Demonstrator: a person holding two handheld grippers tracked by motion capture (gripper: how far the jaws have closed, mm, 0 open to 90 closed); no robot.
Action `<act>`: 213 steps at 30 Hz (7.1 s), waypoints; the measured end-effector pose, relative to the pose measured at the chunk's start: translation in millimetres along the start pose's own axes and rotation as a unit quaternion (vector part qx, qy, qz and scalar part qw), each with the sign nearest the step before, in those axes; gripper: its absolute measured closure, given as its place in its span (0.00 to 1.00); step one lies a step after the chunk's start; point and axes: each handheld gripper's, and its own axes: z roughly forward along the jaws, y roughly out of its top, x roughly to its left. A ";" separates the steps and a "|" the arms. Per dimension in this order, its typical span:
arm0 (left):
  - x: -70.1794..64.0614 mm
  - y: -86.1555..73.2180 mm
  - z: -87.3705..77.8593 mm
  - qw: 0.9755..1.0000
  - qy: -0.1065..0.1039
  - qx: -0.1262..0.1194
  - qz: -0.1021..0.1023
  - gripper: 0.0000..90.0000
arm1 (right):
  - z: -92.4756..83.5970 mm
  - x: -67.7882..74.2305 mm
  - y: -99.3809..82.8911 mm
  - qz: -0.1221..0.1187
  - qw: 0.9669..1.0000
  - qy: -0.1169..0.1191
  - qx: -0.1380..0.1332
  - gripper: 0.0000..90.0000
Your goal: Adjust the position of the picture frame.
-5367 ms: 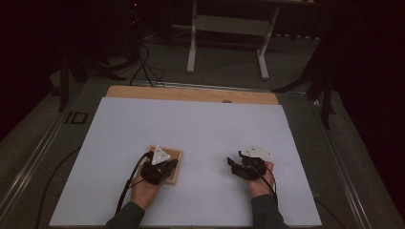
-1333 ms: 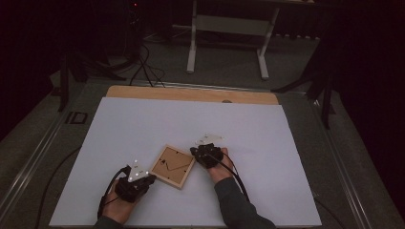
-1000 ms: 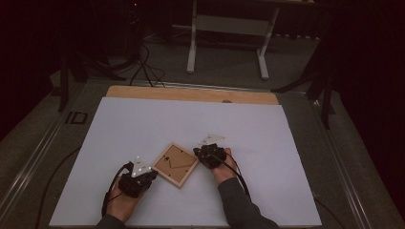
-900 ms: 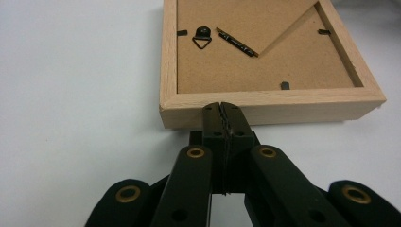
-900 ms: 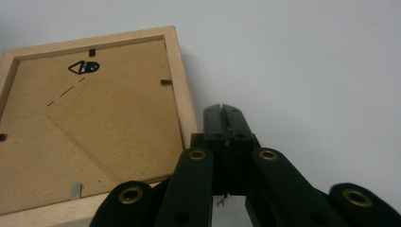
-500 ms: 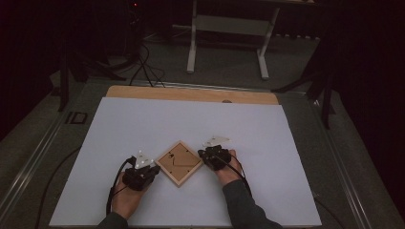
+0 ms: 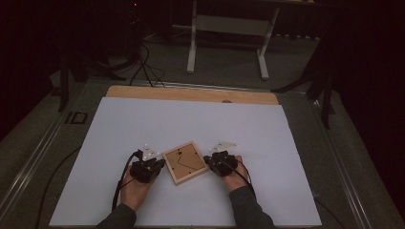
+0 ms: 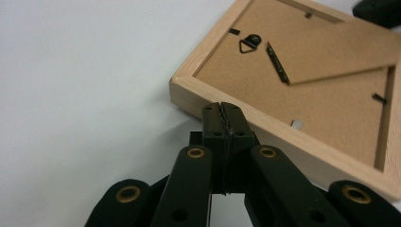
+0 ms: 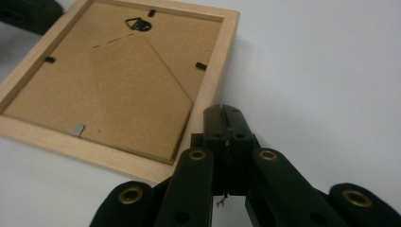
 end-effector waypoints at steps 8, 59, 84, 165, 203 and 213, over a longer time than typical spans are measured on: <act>3.8 10.6 10.8 1.000 -0.002 0.000 -0.011 0.99 | -6.4 2.2 -7.3 0.000 1.000 0.003 -0.004 1.00; -3.6 0.5 14.3 1.000 0.005 0.019 -0.012 1.00 | -14.9 17.1 -15.8 -0.020 1.000 0.012 -0.012 1.00; 27.0 5.9 2.4 0.999 0.007 -0.025 -0.041 0.98 | -8.7 52.9 -12.2 -0.086 0.993 0.071 -0.023 0.98; -11.4 -10.7 0.0 0.999 -0.015 0.028 0.014 1.00 | 5.3 -0.6 5.4 -0.012 1.000 -0.012 0.006 1.00; -23.7 -12.0 -0.7 0.998 -0.033 0.032 0.048 1.00 | -17.7 8.0 -18.2 -0.002 1.000 0.002 0.007 1.00; -15.5 -1.6 13.9 0.999 -0.017 0.032 0.040 1.00 | -14.0 3.3 -15.5 0.002 1.000 -0.005 0.003 1.00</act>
